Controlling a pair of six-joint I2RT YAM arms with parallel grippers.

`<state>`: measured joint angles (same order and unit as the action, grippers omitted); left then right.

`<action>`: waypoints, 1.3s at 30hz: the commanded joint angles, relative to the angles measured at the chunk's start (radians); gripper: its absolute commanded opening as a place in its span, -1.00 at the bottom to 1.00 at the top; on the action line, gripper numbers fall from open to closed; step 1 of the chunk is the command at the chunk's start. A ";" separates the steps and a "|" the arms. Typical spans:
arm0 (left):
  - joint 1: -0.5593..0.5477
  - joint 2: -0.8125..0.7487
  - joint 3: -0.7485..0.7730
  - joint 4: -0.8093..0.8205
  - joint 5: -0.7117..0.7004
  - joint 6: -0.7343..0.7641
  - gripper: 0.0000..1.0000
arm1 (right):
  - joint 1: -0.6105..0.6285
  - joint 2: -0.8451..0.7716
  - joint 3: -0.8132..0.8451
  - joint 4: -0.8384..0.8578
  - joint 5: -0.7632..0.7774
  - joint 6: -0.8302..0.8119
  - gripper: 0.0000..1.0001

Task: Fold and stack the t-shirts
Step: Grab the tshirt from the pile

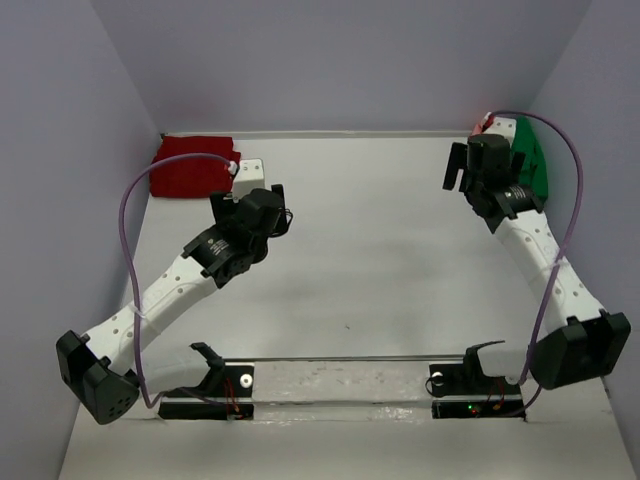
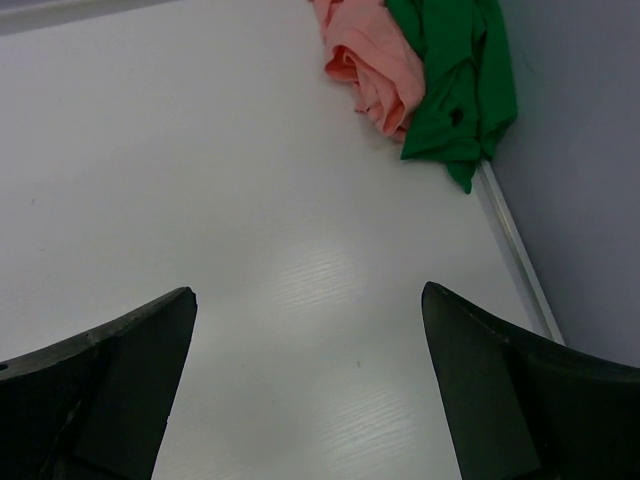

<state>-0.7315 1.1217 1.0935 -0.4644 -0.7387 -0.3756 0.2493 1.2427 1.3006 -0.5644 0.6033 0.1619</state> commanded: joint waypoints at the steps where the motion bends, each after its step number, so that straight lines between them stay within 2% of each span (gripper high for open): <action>1: -0.002 -0.056 0.031 0.016 -0.011 0.009 0.98 | -0.206 0.121 0.104 0.054 -0.170 0.053 0.99; 3: -0.002 -0.074 0.019 0.030 -0.002 0.015 0.98 | -0.274 0.178 0.160 0.075 -0.229 0.067 0.96; 4: -0.002 -0.080 0.010 0.041 0.011 0.020 0.98 | -0.300 0.242 0.184 0.080 -0.206 0.059 0.81; 6: -0.002 -0.094 0.002 0.050 0.016 0.026 0.98 | -0.318 0.312 0.273 0.083 -0.191 0.025 0.72; 9: -0.002 -0.108 -0.014 0.067 0.038 0.032 0.98 | -0.363 0.437 0.379 0.090 -0.165 0.028 0.70; 12: -0.002 -0.117 -0.018 0.076 0.065 0.037 0.98 | -0.398 0.559 0.477 0.100 -0.226 0.021 0.61; 15: -0.002 -0.132 -0.021 0.075 0.065 0.041 0.98 | -0.438 0.673 0.554 0.072 -0.244 -0.009 0.40; 16: -0.002 -0.138 -0.023 0.078 0.068 0.043 0.98 | -0.456 0.693 0.586 0.066 -0.270 -0.004 0.14; 17: -0.002 -0.145 -0.029 0.084 0.070 0.043 0.98 | -0.476 0.710 0.598 0.060 -0.295 0.033 0.08; 22: -0.002 -0.168 -0.046 0.098 0.078 0.052 0.98 | -0.542 0.788 0.632 0.028 -0.286 0.045 0.06; 26: -0.002 -0.163 -0.053 0.104 0.087 0.053 0.98 | -0.570 0.798 0.589 0.034 -0.296 0.053 0.19; 29: -0.002 -0.154 -0.058 0.112 0.090 0.055 0.98 | -0.579 0.793 0.498 0.079 -0.292 0.051 0.19; 39: -0.002 -0.155 -0.060 0.113 0.096 0.058 0.98 | -0.588 0.867 0.494 0.095 -0.326 0.077 0.09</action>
<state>-0.7315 0.9756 1.0409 -0.3855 -0.6323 -0.3298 -0.3325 2.0979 1.7859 -0.5148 0.2943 0.2134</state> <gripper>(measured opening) 0.989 0.554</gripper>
